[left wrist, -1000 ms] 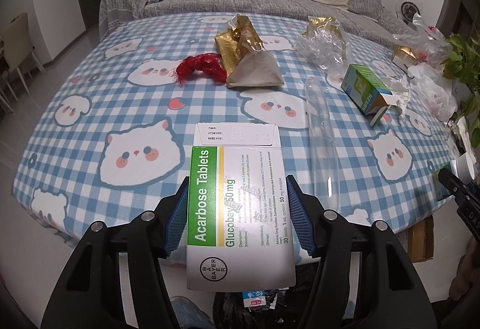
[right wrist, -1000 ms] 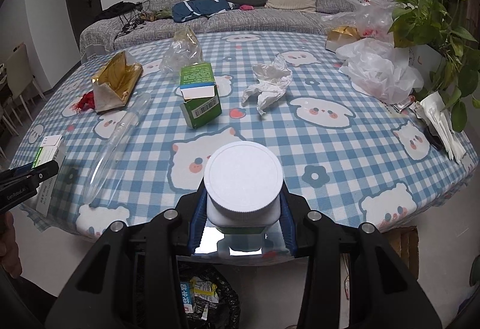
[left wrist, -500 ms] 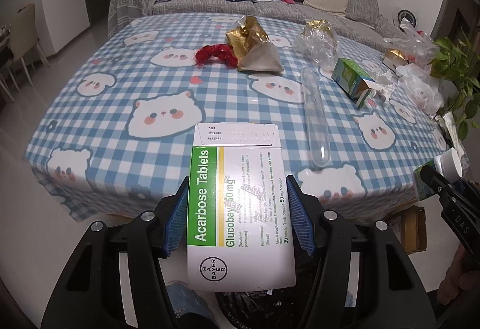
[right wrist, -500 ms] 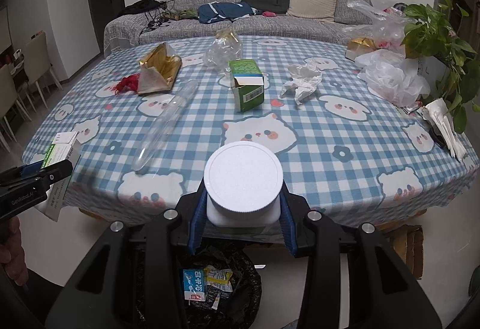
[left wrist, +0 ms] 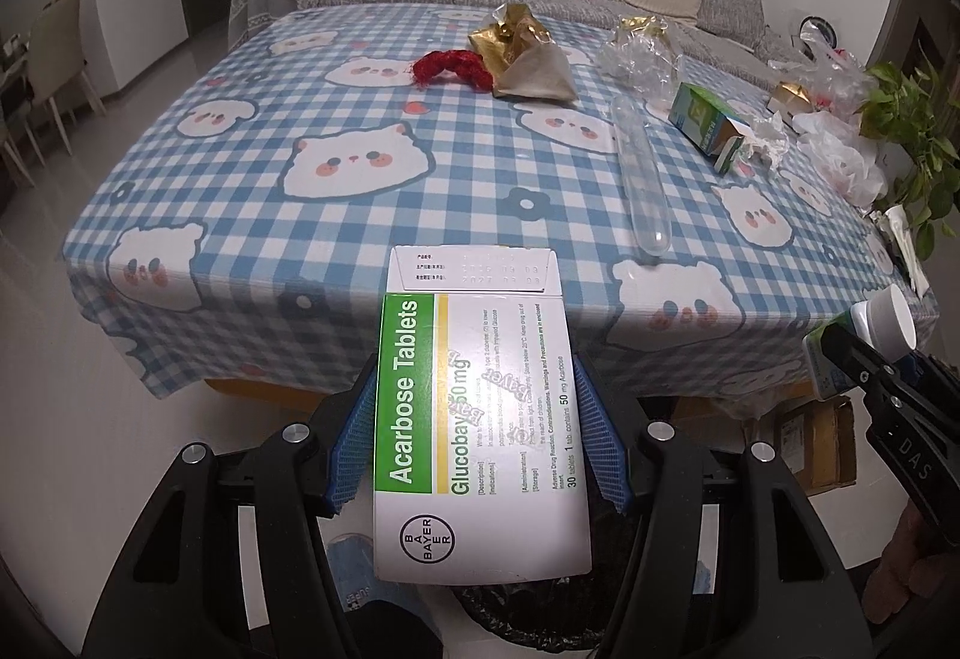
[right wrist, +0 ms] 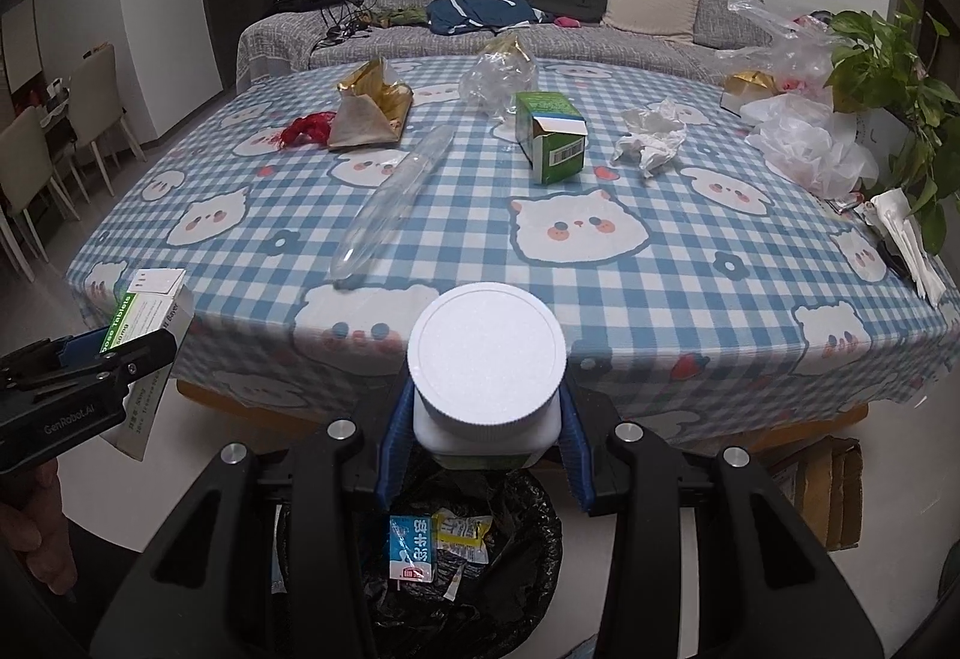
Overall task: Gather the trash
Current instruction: 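Carry the tablet box and pill bottle with both tools over the black bin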
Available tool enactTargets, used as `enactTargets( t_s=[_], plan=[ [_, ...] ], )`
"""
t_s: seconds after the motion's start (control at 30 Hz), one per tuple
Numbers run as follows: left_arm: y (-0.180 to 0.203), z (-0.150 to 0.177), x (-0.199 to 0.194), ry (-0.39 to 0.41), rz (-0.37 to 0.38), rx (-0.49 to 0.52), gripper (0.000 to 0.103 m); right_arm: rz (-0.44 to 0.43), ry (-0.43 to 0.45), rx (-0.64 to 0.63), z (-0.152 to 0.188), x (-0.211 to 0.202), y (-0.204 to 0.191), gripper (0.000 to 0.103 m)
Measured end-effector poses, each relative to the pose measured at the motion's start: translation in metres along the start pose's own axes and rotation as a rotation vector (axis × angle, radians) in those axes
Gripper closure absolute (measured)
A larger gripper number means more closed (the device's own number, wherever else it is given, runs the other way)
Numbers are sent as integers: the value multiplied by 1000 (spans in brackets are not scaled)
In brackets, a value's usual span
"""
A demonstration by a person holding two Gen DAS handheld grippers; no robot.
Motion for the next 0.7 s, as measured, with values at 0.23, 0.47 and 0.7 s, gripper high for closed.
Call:
enactTargets(
  t_s=[0.23,0.47,0.7],
  plan=[
    [-1,26,3,-12,-3,-7,44,-11,-8,-11,18,-1,-9,63],
    [1,55,9,-29,6,-6,44,-16,-37,-17,41,4,-14,63],
    [5,80,25,-54,15,-1,44,-17,-70,-19,63,15,-18,63]
  ],
)
Point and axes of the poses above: each gripper's, at about its wrist camera, not at the fingertips, and x roughly the way its jaws point, y to its right, z to its underside, the point moved 4 cm from there along x, roughly the way its jaws point, and after that the axes turned 10 degrees about -z, right-handed, at the moved point
